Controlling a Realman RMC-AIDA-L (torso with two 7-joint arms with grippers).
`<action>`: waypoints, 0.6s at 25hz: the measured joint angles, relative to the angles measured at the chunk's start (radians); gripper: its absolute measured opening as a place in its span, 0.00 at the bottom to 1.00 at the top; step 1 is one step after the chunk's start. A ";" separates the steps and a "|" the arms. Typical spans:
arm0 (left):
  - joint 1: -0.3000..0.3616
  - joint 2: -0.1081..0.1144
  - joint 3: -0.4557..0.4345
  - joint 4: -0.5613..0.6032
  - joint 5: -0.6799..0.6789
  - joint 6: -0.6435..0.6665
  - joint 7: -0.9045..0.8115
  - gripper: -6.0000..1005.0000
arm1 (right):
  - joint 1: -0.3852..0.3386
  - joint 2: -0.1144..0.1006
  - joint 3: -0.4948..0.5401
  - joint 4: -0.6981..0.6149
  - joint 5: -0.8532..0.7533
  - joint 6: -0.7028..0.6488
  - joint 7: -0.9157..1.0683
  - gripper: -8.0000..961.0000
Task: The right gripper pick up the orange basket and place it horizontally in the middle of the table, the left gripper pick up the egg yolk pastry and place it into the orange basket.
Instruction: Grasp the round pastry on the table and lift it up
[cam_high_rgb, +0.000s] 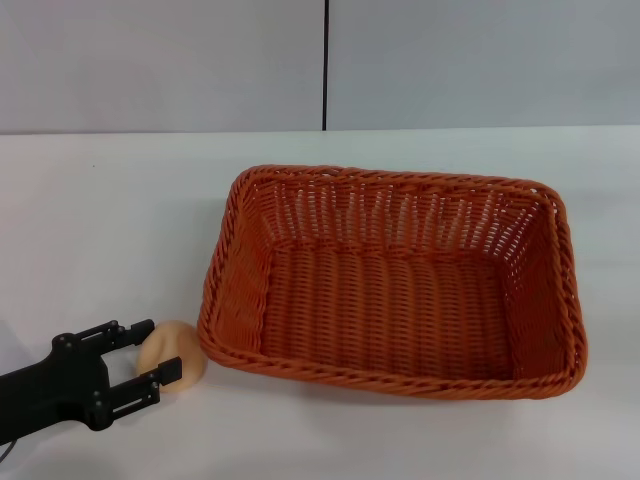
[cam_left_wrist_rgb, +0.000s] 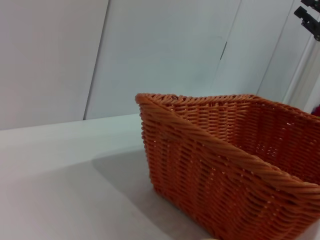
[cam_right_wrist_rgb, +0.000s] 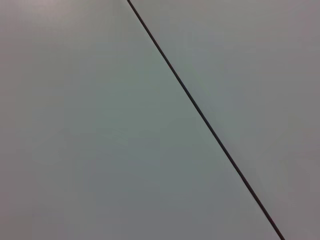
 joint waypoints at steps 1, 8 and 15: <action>0.000 0.000 0.000 0.000 0.000 0.002 0.000 0.62 | -0.001 0.000 0.000 0.000 0.000 0.000 0.000 0.53; -0.006 -0.006 0.002 0.000 0.014 0.009 -0.002 0.61 | -0.003 0.000 0.003 0.001 0.000 0.000 0.000 0.53; -0.010 -0.014 -0.015 0.000 0.020 0.015 -0.003 0.55 | -0.005 0.000 0.007 0.001 0.000 0.009 0.000 0.53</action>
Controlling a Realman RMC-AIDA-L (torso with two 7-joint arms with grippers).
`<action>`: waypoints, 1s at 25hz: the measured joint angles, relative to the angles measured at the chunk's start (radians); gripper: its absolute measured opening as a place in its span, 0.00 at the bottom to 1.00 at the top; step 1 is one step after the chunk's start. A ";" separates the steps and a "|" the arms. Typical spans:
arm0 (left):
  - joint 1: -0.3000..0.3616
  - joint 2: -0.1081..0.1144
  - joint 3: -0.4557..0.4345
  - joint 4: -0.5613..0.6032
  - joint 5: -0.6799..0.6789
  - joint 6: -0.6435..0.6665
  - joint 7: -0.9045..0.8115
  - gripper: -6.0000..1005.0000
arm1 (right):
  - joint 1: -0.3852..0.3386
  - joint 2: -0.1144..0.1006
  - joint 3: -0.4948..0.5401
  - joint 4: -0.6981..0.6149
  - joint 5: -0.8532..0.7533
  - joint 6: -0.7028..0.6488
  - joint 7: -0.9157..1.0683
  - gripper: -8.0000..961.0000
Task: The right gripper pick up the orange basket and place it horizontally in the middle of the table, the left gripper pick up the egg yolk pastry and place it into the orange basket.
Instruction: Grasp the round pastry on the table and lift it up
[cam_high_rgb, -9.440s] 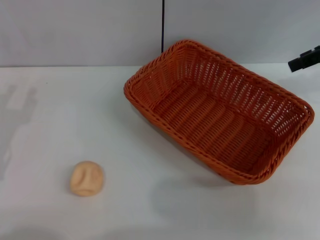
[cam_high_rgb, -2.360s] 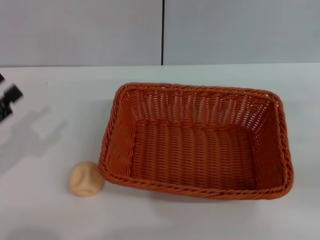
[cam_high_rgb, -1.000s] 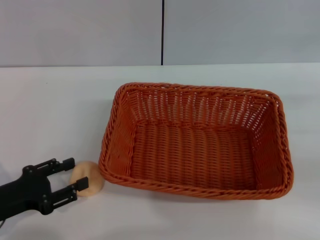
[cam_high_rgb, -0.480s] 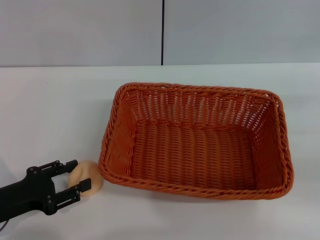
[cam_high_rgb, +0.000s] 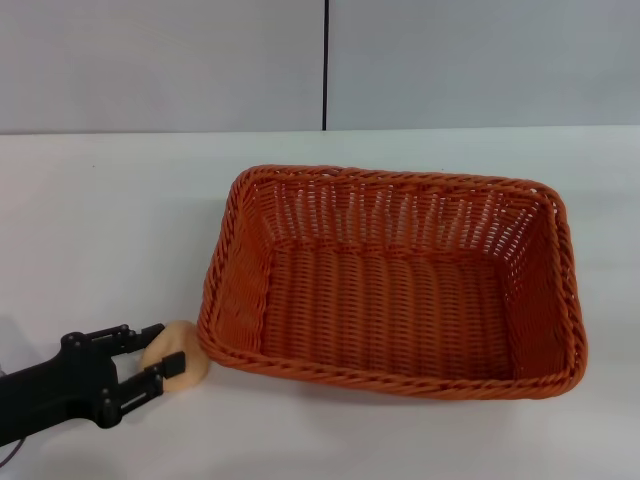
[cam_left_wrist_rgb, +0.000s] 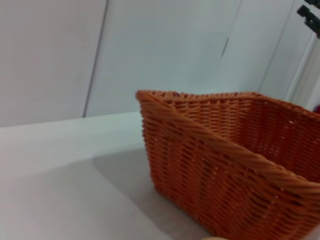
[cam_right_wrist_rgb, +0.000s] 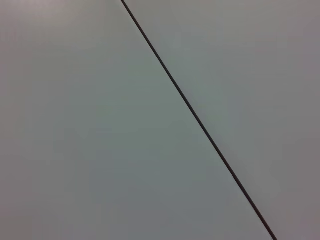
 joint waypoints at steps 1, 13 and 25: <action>0.000 0.000 0.000 0.000 0.000 0.000 0.000 0.52 | -0.001 0.000 0.001 0.000 0.000 0.001 0.000 0.53; 0.008 -0.003 -0.059 0.000 0.001 0.000 0.031 0.23 | -0.015 0.001 0.004 0.000 0.006 0.015 0.000 0.53; 0.001 -0.030 -0.356 -0.002 -0.004 -0.015 0.022 0.11 | -0.014 0.005 0.004 0.000 0.007 0.015 0.000 0.53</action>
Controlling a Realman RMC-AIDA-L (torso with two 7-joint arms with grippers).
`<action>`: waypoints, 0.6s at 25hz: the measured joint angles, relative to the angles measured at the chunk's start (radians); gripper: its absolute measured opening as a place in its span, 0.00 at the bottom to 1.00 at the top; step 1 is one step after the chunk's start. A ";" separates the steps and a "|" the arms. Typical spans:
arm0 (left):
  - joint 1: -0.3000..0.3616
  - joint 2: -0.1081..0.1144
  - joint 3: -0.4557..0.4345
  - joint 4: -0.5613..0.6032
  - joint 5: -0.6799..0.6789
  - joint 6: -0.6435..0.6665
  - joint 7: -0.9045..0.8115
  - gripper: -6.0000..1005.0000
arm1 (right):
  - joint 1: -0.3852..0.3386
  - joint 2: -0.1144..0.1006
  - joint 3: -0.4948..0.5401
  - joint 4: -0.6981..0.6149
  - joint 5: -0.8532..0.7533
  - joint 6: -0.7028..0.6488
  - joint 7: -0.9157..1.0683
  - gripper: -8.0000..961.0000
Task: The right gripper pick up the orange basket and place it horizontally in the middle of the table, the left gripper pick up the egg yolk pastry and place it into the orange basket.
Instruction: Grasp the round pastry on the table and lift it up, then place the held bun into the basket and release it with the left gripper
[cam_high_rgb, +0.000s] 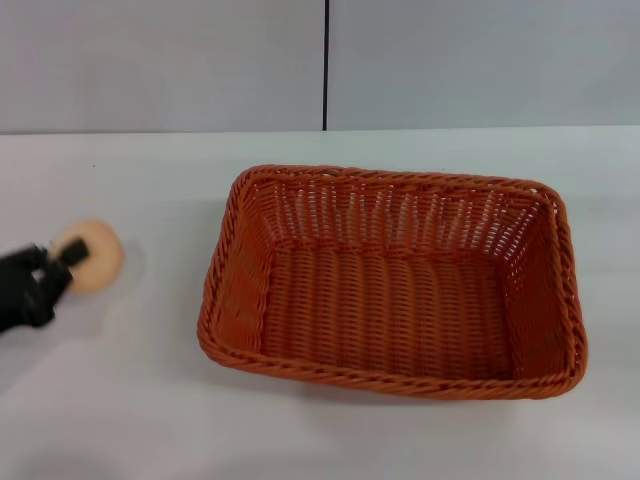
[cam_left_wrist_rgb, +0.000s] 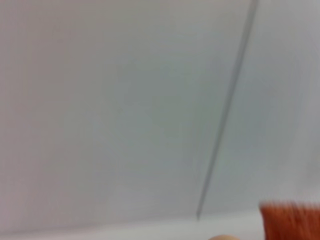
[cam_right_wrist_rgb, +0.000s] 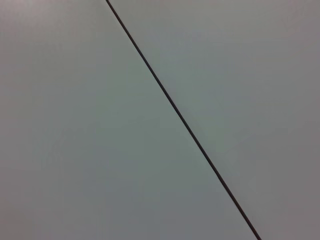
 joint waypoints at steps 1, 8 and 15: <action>-0.009 -0.006 -0.042 0.000 -0.002 -0.007 -0.003 0.10 | 0.000 0.001 0.000 0.000 0.000 0.000 0.000 0.53; -0.100 -0.033 -0.108 0.009 -0.012 -0.179 -0.008 0.08 | 0.004 0.003 -0.001 0.016 -0.003 0.000 -0.001 0.53; -0.181 -0.037 -0.017 0.039 -0.009 -0.263 -0.027 0.06 | 0.005 0.001 0.000 0.030 -0.003 -0.001 -0.003 0.53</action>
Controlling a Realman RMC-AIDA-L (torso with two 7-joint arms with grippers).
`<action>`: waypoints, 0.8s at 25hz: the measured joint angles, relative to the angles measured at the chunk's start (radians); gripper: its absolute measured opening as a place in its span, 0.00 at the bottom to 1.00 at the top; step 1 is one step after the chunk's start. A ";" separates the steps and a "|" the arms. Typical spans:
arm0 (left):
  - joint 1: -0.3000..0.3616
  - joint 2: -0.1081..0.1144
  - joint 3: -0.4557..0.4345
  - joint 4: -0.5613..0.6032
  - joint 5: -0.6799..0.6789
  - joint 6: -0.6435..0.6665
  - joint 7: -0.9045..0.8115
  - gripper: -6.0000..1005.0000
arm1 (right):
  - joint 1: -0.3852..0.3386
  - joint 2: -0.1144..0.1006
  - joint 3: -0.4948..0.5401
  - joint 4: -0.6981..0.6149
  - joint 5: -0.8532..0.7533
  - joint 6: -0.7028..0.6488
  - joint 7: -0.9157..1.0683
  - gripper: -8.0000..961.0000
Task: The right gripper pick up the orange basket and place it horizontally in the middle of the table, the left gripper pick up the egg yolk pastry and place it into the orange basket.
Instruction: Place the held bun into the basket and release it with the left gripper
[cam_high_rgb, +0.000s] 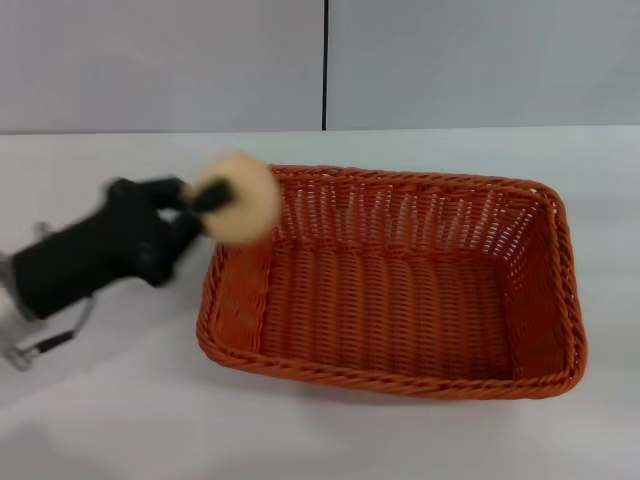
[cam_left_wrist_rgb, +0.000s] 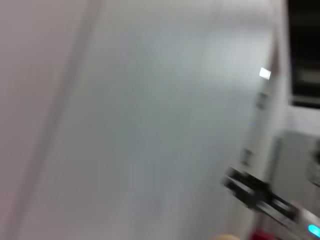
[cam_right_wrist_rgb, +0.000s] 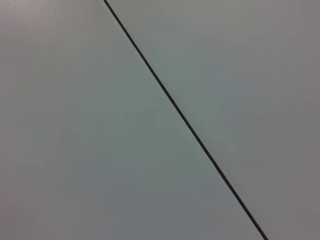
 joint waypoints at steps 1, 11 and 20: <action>-0.039 -0.002 0.122 0.001 -0.001 0.001 -0.009 0.06 | 0.000 0.000 -0.001 0.001 -0.001 0.000 0.000 0.53; -0.084 -0.009 0.254 0.004 -0.004 0.033 -0.010 0.05 | 0.014 -0.005 -0.001 0.007 -0.004 0.005 0.001 0.53; -0.065 -0.006 0.249 0.008 -0.067 0.035 -0.002 0.24 | 0.017 -0.006 -0.004 0.007 0.000 0.011 0.019 0.53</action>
